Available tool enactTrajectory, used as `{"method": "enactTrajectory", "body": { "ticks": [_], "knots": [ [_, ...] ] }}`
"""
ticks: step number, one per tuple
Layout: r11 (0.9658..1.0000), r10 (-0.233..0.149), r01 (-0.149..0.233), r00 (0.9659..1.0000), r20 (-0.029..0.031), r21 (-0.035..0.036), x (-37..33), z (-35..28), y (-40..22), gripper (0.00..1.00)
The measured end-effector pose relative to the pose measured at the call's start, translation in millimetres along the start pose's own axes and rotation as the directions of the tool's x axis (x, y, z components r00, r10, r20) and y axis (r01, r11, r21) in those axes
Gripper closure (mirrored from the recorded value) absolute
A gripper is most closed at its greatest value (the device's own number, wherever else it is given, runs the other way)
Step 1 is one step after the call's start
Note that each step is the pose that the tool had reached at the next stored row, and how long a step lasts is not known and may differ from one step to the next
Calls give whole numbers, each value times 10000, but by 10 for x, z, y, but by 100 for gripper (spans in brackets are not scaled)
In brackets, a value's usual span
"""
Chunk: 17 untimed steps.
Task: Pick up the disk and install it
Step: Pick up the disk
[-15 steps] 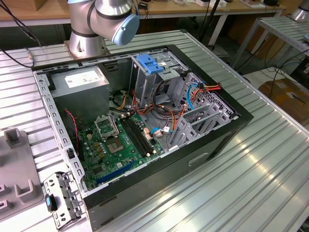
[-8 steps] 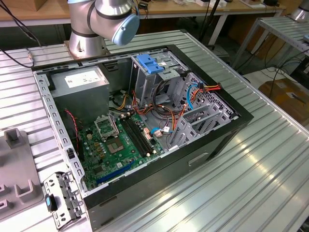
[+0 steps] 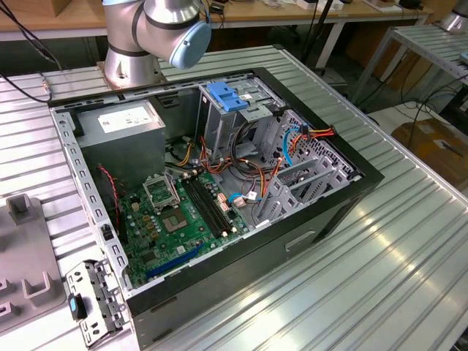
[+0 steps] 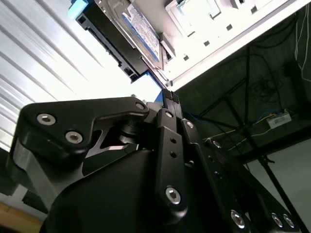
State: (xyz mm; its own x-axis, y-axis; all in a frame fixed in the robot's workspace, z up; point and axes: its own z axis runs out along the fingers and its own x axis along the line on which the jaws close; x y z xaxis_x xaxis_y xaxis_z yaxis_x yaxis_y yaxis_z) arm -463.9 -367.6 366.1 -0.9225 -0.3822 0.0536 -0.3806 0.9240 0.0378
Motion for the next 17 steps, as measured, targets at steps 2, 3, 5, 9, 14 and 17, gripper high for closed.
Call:
{"method": "enactTrajectory", "body": {
  "ticks": [2,3,5,9,14,17],
  "knots": [
    [9994,-344,344,9994,-13,18,0,0,0,89],
    [9987,-499,499,9988,-19,26,0,0,0,89],
    [9966,-819,820,9966,-32,43,0,0,0,89],
    [9887,-1498,1499,9887,-62,76,0,0,0,89],
    [9669,-2547,2549,9669,-114,125,0,1,0,89],
    [9418,-3355,3358,9419,-156,161,0,2,0,89]
  ]
}}
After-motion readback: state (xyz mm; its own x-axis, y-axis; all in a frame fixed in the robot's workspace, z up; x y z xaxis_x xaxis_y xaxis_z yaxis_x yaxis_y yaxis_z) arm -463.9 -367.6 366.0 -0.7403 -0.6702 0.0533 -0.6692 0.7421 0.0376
